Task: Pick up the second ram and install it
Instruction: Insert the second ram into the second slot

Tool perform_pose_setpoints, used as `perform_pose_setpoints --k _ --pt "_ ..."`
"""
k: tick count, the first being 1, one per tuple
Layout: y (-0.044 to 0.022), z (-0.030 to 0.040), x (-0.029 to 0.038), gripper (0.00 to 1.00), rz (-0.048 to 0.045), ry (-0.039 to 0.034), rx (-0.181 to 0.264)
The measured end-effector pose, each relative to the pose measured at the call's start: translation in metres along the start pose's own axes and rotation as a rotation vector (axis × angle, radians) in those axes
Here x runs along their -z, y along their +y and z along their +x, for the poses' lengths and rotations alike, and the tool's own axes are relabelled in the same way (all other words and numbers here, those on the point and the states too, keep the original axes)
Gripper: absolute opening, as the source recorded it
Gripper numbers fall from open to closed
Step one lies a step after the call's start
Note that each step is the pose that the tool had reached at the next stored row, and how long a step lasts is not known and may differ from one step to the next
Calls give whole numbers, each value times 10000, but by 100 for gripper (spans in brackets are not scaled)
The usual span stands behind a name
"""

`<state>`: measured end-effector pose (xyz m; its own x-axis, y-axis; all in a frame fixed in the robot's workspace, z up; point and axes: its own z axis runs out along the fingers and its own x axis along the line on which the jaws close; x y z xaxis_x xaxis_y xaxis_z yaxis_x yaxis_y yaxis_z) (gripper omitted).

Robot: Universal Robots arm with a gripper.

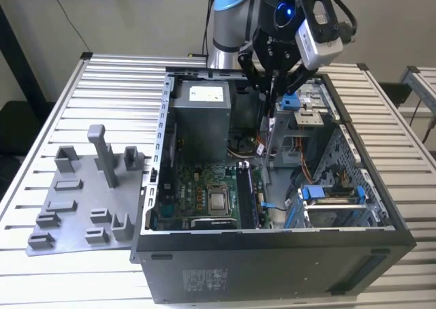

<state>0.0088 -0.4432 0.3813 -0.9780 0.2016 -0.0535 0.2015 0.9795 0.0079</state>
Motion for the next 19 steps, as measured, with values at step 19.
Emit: perform_pose_setpoints --k 19 --pt "8 19 -232 14 -99 15 1890"
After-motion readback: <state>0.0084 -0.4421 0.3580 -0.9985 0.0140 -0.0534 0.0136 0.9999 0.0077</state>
